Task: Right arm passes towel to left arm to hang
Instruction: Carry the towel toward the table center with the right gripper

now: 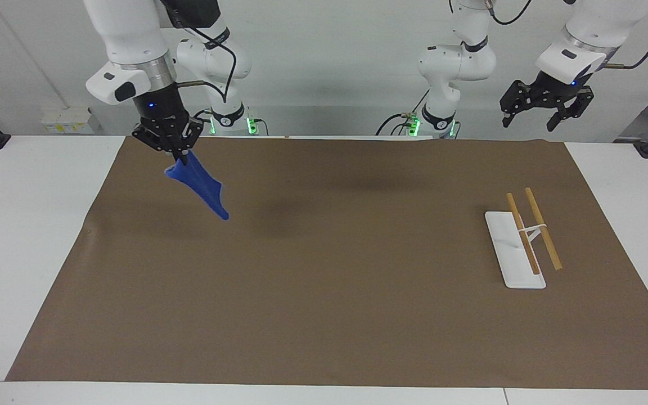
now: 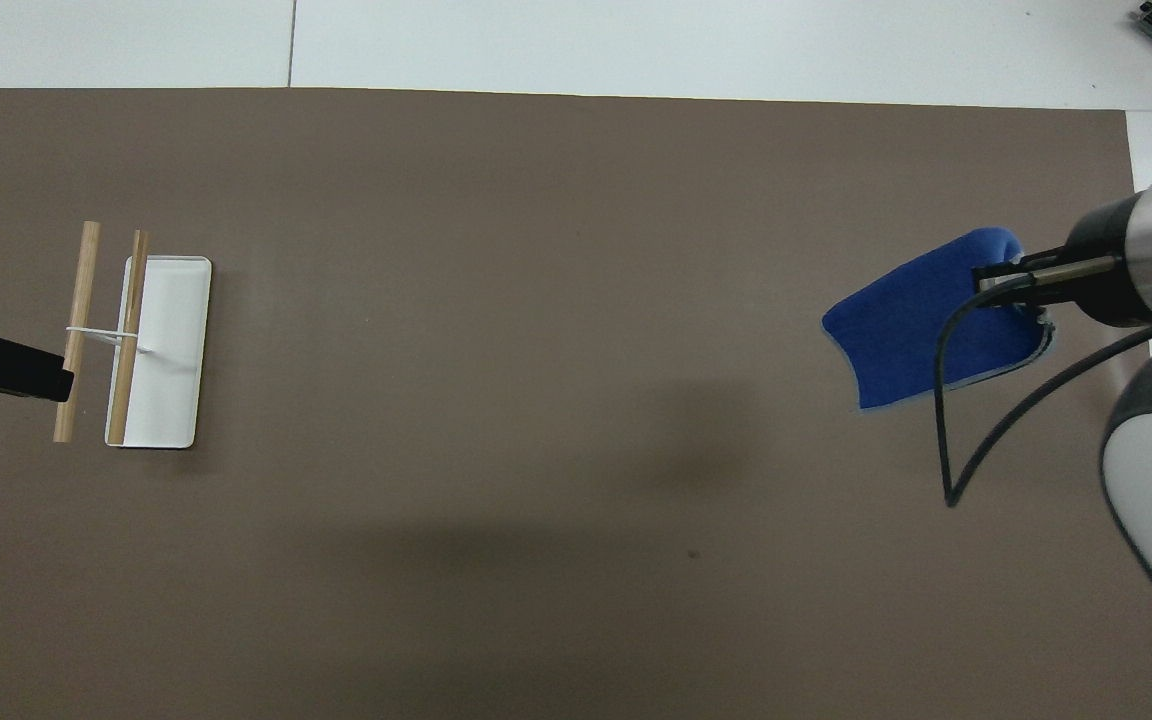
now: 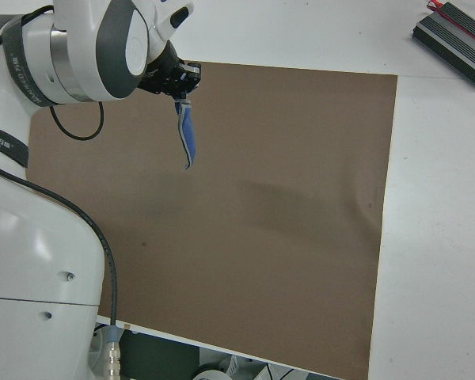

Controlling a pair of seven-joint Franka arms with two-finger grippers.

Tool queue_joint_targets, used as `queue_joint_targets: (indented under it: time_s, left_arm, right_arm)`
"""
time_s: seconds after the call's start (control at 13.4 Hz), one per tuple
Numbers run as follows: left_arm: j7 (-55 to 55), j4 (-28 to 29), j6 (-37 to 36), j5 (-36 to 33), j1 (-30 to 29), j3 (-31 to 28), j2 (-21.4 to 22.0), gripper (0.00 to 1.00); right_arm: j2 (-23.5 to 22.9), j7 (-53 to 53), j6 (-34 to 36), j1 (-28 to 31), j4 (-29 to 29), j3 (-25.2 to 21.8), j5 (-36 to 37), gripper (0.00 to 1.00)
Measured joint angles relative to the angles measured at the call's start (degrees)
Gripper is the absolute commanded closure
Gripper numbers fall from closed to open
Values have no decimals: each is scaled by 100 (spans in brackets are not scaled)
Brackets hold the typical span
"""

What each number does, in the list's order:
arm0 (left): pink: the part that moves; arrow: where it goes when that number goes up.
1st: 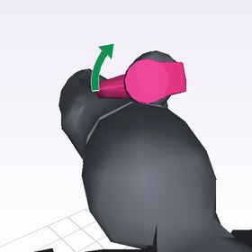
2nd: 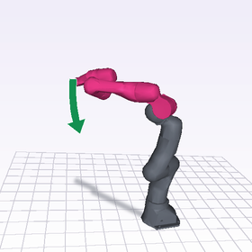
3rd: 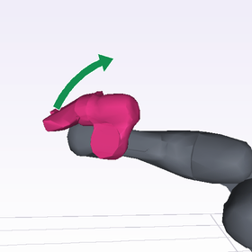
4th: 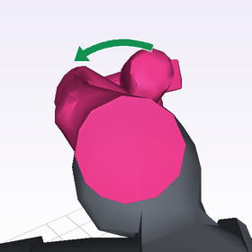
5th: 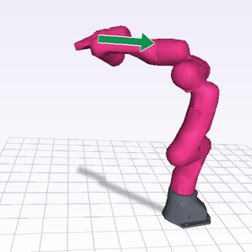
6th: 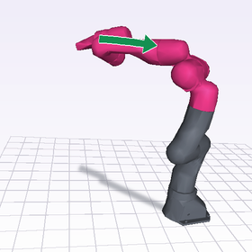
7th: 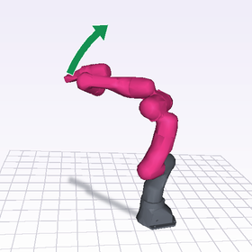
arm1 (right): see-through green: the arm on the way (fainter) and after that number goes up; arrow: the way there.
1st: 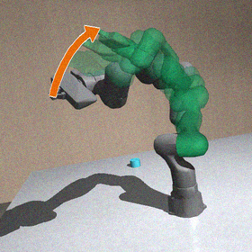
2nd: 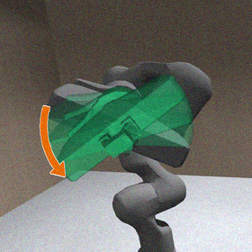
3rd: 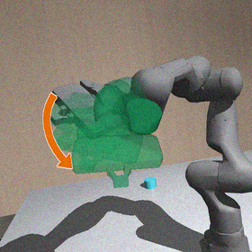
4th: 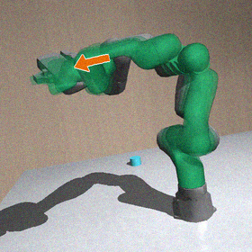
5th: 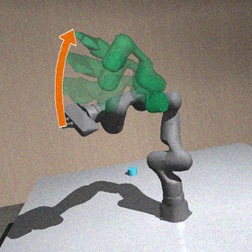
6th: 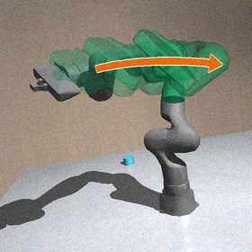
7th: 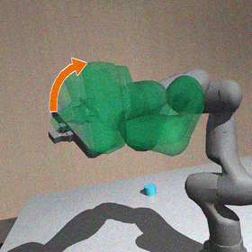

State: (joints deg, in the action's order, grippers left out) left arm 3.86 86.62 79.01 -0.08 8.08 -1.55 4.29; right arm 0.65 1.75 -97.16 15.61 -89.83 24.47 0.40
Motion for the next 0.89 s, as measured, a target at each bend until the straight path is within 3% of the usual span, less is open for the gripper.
queue_joint_targets:
  time_s: [0.59, 0.89]
  left_arm:
    - [0, 0, 0, 0, 0, 0, 0, 0]
    - [0, 0, 0, 0, 0, 0, 0, 0]
  right_arm:
    - [0, 1444, -208, -24, 36, 1379, -5, 100]
    - [4, 1676, -415, -23, 51, 1579, -461, 100]
